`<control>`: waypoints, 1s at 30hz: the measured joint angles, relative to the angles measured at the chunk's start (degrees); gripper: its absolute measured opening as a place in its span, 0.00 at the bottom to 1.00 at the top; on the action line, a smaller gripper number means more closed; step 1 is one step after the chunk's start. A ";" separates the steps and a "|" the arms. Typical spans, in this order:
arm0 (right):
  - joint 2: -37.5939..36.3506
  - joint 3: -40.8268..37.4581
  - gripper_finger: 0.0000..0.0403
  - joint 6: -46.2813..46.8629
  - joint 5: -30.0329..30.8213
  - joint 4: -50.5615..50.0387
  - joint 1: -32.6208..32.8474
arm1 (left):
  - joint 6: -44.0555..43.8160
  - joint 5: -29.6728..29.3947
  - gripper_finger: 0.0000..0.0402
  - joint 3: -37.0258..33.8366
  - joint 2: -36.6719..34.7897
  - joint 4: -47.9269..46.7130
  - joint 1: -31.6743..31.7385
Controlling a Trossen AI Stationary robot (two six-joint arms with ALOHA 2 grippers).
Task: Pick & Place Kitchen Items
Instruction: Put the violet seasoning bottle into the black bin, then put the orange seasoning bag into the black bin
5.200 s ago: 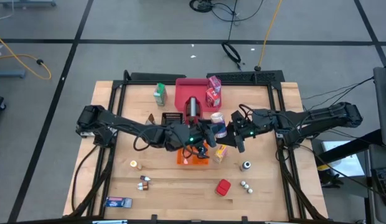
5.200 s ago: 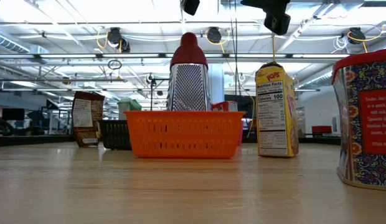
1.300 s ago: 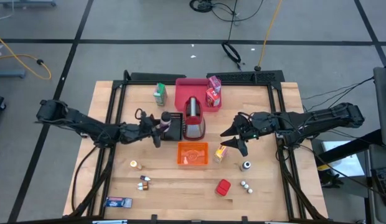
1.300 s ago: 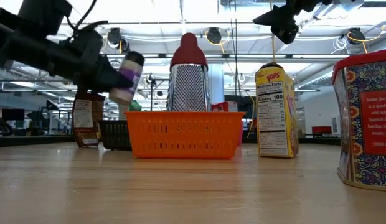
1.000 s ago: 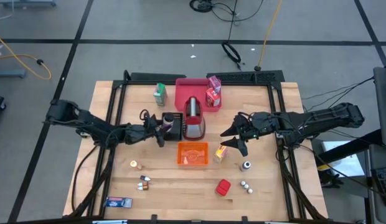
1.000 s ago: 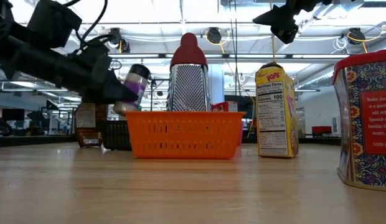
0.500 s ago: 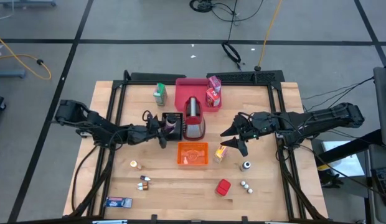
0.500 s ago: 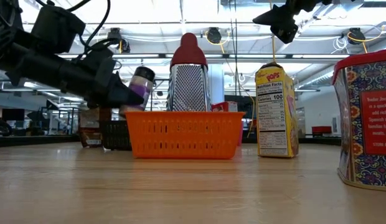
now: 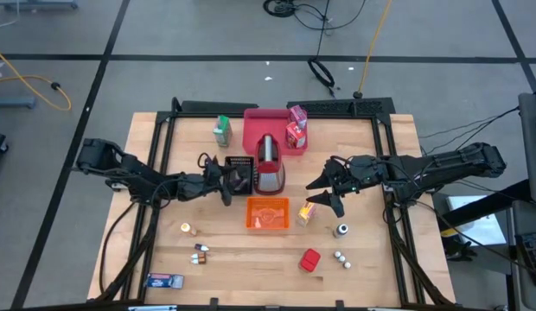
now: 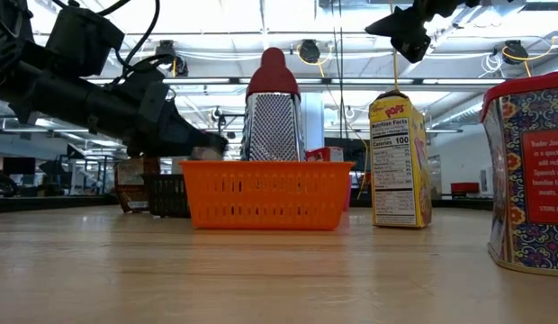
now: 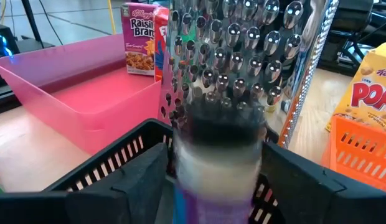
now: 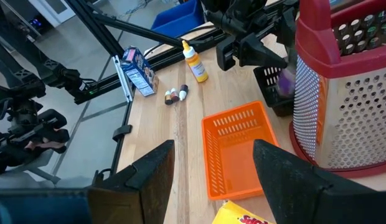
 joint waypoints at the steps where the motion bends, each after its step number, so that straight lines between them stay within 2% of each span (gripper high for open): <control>1: 0.00 0.00 0.52 0.00 0.00 0.00 0.00 | 0.09 0.01 0.68 0.00 0.00 0.01 0.00; 10: 0.00 0.00 0.52 0.00 0.00 0.00 0.00 | 0.42 0.24 0.71 0.00 0.00 0.35 -0.12; 22: 0.00 0.00 0.52 0.20 0.00 0.03 0.00 | 5.57 1.31 0.71 0.00 -1.66 10.99 -2.26; 27: 0.00 0.00 0.52 0.24 0.00 0.04 0.00 | 8.75 -1.97 0.71 0.00 -5.81 9.74 -3.13; 30: 0.00 0.00 0.52 0.66 0.01 0.05 0.00 | 12.69 -6.03 0.71 0.00 -8.69 9.00 -4.39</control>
